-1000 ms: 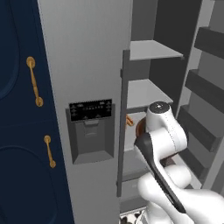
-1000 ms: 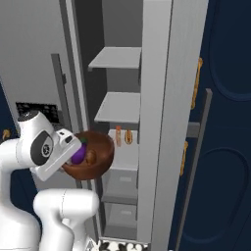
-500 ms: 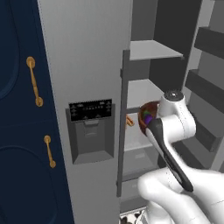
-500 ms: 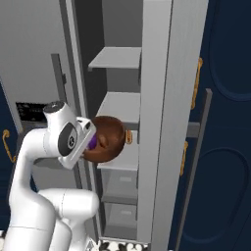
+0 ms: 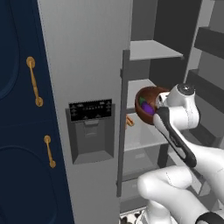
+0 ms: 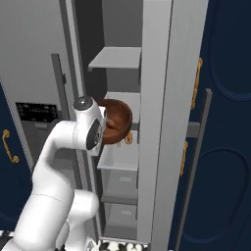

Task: Pick the chicken drumstick and eggplant from their plates and place them in the bowl. Then put the bowl in the fridge.

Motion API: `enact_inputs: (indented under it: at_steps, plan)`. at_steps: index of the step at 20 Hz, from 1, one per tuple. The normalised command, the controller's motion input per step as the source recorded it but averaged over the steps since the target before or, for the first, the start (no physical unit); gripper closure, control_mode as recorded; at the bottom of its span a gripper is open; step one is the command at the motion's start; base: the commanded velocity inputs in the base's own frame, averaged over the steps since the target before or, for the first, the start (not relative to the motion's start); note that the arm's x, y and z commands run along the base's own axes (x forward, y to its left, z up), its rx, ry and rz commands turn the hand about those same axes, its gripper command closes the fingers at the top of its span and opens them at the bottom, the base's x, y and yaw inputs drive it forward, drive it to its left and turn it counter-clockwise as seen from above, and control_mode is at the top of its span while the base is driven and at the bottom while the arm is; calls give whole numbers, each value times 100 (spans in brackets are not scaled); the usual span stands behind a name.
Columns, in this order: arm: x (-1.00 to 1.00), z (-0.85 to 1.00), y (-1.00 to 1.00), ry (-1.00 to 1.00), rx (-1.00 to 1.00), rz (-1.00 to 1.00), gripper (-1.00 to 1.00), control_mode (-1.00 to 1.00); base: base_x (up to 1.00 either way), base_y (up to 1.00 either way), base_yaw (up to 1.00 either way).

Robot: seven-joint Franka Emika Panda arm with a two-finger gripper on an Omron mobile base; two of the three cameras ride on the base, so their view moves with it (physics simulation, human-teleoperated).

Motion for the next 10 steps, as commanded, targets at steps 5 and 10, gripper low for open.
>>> enact_inputs:
  at_steps: [5, 10]
  plan:
    - [78, 0, -9, -3, 0, 4, 100, -100, 0, 0, 0]
    - [82, 0, -3, 0, 0, 0, 100, -100, 0, 0, 0]
